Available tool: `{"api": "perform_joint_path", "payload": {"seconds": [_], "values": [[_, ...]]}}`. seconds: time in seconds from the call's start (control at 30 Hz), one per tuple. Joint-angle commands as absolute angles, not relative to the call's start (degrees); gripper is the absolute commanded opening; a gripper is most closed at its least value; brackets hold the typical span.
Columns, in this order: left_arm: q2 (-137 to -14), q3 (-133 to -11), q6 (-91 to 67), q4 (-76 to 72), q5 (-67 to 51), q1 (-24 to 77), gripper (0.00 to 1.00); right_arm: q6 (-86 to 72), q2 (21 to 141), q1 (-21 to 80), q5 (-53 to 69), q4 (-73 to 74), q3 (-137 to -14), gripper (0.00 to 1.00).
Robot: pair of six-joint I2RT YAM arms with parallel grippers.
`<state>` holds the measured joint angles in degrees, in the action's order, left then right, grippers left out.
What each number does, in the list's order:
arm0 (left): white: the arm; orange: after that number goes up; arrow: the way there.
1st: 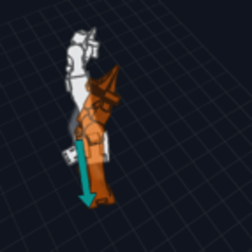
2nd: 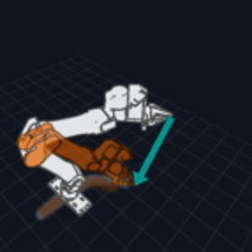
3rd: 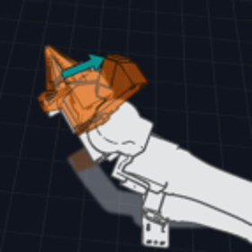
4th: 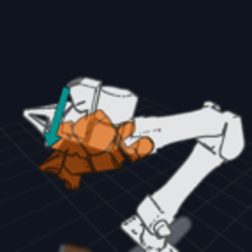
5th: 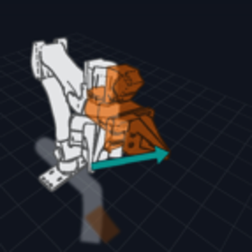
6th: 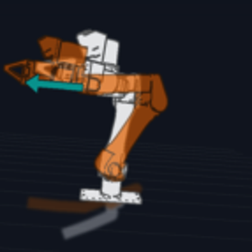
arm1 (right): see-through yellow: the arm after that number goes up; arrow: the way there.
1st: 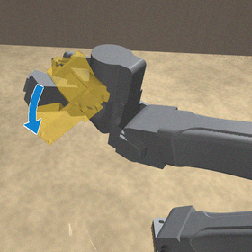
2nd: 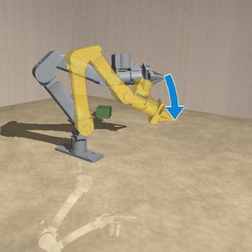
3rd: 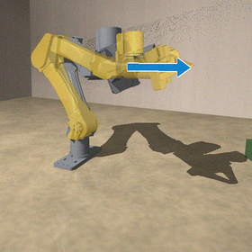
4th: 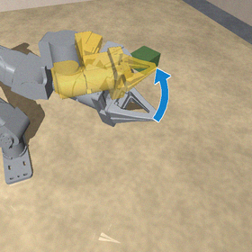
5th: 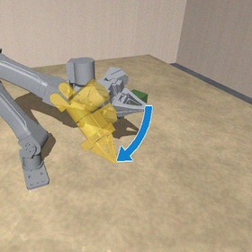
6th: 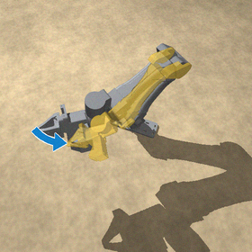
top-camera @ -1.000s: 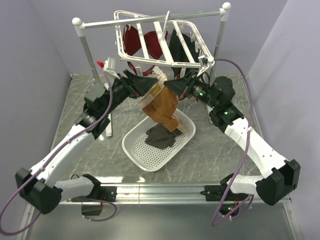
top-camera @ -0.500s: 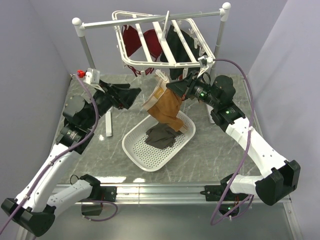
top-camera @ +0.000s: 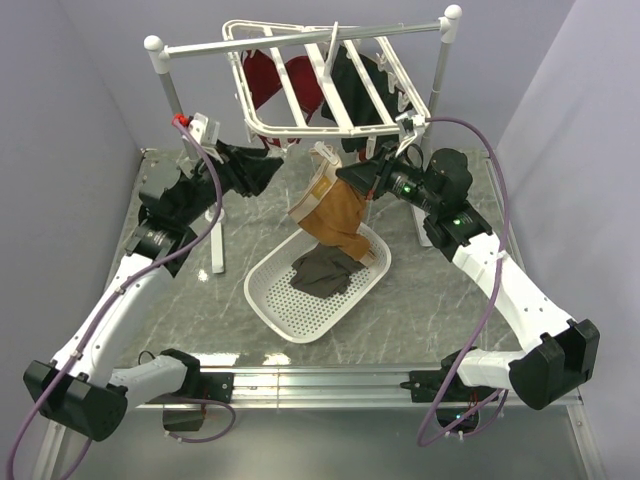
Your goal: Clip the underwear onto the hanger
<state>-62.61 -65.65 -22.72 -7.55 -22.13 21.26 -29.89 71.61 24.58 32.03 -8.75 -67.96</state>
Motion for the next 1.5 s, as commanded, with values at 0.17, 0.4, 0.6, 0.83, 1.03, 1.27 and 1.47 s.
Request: {"api": "perform_joint_path", "payload": {"seconds": [0.17,0.4,0.6,0.83,1.03,1.27,1.47], "values": [[-66.6,-71.5,-22.3,-18.6,-27.9,20.7,0.54,-27.1,72.4,23.5,34.9,-9.2,-69.9,0.00],[-69.1,-73.2,-23.4,-20.2,-26.8,20.7,0.46,-26.0,72.7,22.7,35.8,-8.4,-70.6,0.00],[-69.9,-73.2,-24.2,-20.7,-27.0,20.7,0.40,-25.8,72.9,22.2,36.6,-8.1,-71.0,0.00],[-68.7,-71.4,-25.0,-20.7,-28.3,20.7,0.41,-25.6,73.4,21.8,37.3,-7.7,-71.4,0.00],[-68.7,-70.8,-26.1,-20.2,-29.7,20.7,0.41,-25.3,73.7,21.8,37.4,-7.5,-71.6,0.00],[-68.7,-70.1,-26.1,-18.5,-24.9,20.7,0.47,-25.0,73.6,21.7,37.5,-7.2,-71.5,0.00],[-67.0,-67.0,-27.2,-19.1,-23.1,20.7,0.45,-25.0,73.5,21.4,37.6,-7.0,-71.7,0.00]]}}
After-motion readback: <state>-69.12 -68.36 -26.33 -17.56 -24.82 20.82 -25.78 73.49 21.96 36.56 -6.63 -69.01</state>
